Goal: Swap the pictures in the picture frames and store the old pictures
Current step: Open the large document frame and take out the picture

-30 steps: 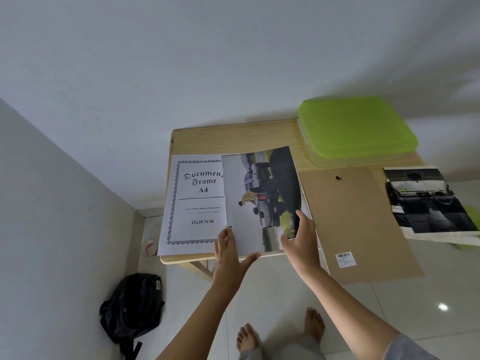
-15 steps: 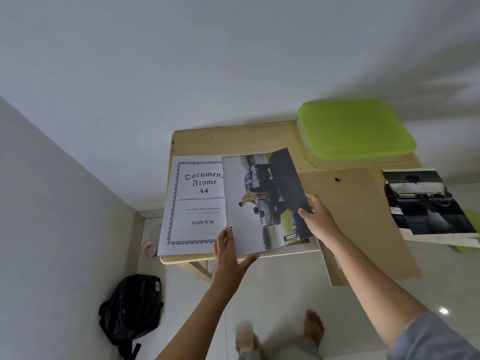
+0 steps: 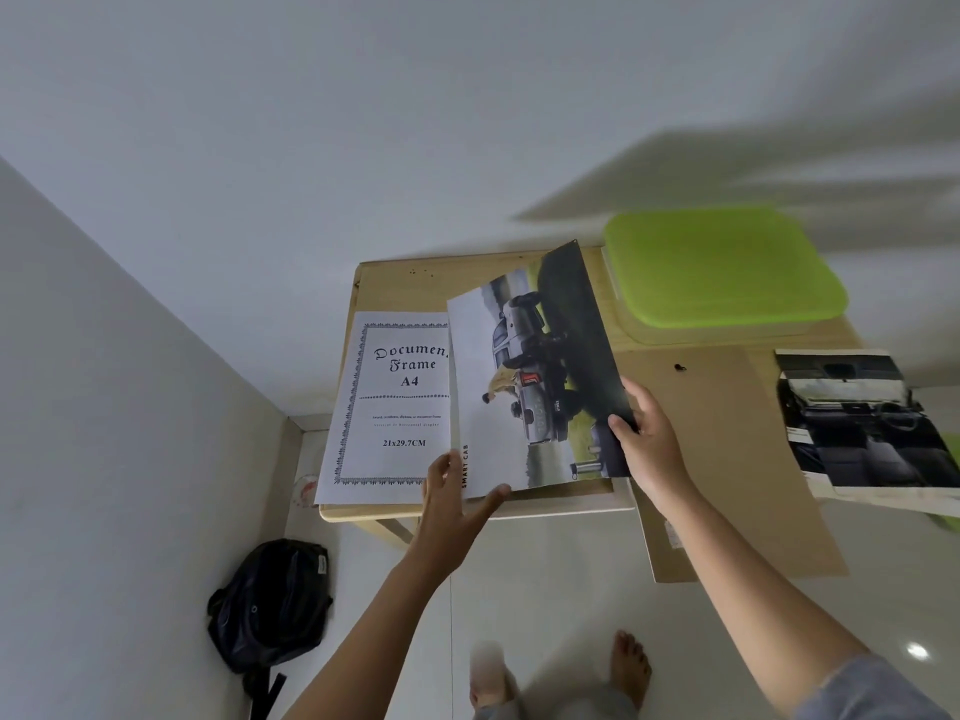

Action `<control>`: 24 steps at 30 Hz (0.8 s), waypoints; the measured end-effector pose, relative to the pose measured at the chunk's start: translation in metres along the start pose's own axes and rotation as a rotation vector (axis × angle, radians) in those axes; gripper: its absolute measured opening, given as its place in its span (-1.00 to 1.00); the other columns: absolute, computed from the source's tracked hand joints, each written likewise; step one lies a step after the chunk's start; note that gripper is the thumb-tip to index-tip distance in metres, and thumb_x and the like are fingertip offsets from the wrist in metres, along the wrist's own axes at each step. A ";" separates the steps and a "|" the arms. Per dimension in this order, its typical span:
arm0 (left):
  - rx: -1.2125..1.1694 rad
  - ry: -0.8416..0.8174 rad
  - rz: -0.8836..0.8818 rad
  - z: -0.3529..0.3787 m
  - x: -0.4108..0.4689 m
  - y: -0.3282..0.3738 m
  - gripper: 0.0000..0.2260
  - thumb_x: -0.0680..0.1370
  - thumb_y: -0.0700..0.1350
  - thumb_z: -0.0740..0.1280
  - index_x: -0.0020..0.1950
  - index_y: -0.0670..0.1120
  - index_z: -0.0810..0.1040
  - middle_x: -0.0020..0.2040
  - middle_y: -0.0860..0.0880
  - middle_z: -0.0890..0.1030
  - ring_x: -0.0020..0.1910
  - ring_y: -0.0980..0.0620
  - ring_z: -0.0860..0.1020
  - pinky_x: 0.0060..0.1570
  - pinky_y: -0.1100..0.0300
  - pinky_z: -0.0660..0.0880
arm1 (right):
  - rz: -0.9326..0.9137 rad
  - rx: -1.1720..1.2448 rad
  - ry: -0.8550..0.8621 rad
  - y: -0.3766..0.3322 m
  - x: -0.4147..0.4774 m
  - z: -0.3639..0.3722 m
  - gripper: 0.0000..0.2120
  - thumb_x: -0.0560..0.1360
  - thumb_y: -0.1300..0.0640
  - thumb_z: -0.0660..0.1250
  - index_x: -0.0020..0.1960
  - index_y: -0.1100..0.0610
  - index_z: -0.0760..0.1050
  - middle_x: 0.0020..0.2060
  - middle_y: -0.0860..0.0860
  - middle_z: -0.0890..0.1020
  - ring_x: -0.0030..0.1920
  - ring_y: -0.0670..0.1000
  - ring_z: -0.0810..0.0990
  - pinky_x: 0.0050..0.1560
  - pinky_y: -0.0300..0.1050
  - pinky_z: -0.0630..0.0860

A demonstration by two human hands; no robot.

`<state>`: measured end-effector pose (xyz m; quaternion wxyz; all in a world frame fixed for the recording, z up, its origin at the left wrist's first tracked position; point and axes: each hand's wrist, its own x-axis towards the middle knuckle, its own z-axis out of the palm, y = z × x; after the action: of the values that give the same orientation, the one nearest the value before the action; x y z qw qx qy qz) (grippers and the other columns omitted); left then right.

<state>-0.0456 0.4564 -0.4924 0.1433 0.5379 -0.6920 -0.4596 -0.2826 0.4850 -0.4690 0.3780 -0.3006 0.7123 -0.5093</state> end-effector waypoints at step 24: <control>-0.328 -0.051 0.096 0.173 0.069 0.176 -0.47 0.50 -0.25 0.35 0.44 -0.08 0.27 -0.09 -0.01 0.54 -0.16 0.01 0.55 -0.19 0.19 0.58 | 0.026 -0.136 0.128 0.017 0.000 -0.268 -0.55 0.53 0.31 0.24 0.38 0.05 0.30 0.24 -0.11 0.41 0.27 -0.15 0.34 0.27 -0.22 0.27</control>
<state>-0.2991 0.4788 -0.4665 0.2333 0.4617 -0.6362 -0.5724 -0.5100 0.6234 -0.4331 0.3173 -0.2832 0.7716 -0.4731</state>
